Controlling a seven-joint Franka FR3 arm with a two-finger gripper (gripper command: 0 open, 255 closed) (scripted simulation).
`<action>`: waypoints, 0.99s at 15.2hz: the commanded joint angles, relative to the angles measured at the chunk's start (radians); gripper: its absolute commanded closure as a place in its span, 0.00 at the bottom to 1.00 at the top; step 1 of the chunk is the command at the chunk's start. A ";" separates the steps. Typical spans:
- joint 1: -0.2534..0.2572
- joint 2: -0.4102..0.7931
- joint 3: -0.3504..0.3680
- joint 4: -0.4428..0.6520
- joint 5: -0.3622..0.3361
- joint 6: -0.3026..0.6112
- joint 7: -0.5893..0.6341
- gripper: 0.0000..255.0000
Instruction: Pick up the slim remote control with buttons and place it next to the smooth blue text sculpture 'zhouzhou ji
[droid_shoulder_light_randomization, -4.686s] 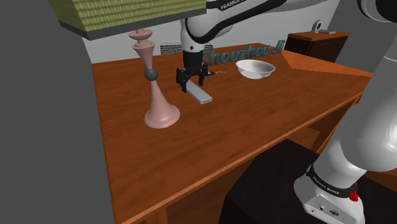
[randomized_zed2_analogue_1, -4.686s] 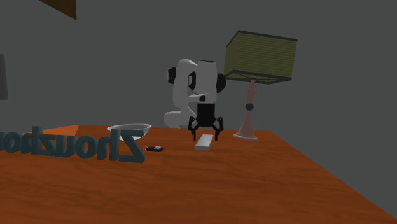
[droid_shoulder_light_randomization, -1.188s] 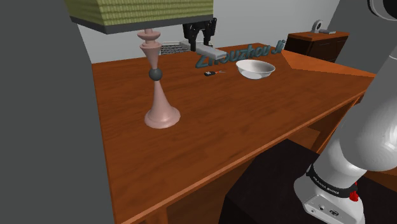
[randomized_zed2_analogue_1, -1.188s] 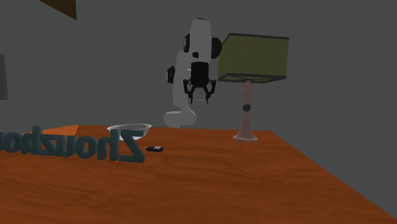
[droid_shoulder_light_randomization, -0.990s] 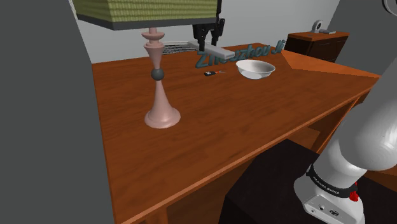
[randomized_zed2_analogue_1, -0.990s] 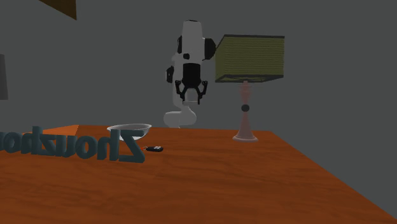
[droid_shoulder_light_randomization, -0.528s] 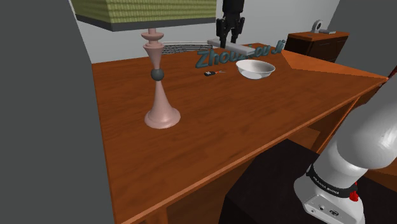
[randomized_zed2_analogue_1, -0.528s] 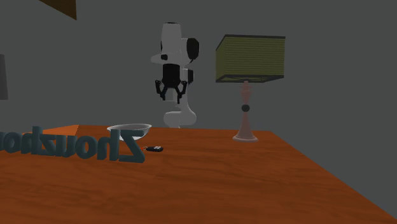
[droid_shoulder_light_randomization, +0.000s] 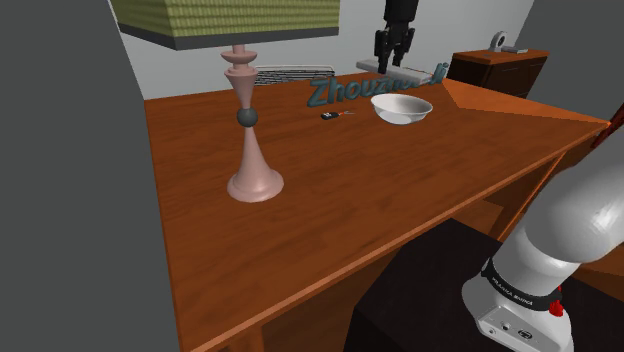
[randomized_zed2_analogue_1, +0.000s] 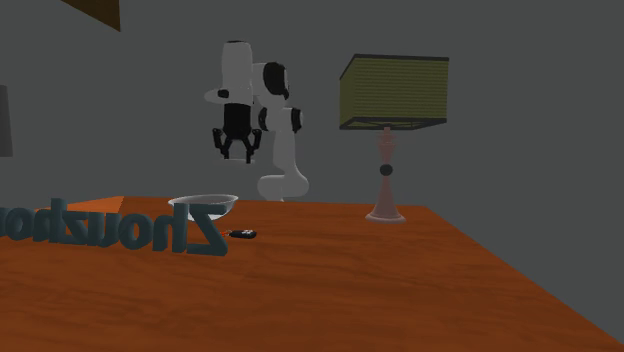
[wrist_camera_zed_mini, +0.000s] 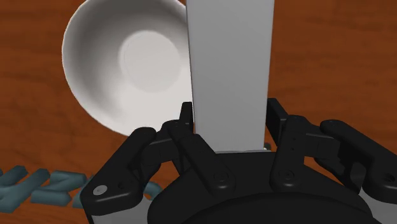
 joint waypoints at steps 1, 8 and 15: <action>-0.020 -0.012 -0.031 -0.005 -0.007 -0.004 -0.051 1.00; -0.086 -0.002 -0.139 0.009 -0.027 -0.003 -0.224 1.00; -0.154 0.062 -0.250 0.081 -0.026 -0.005 -0.404 1.00</action>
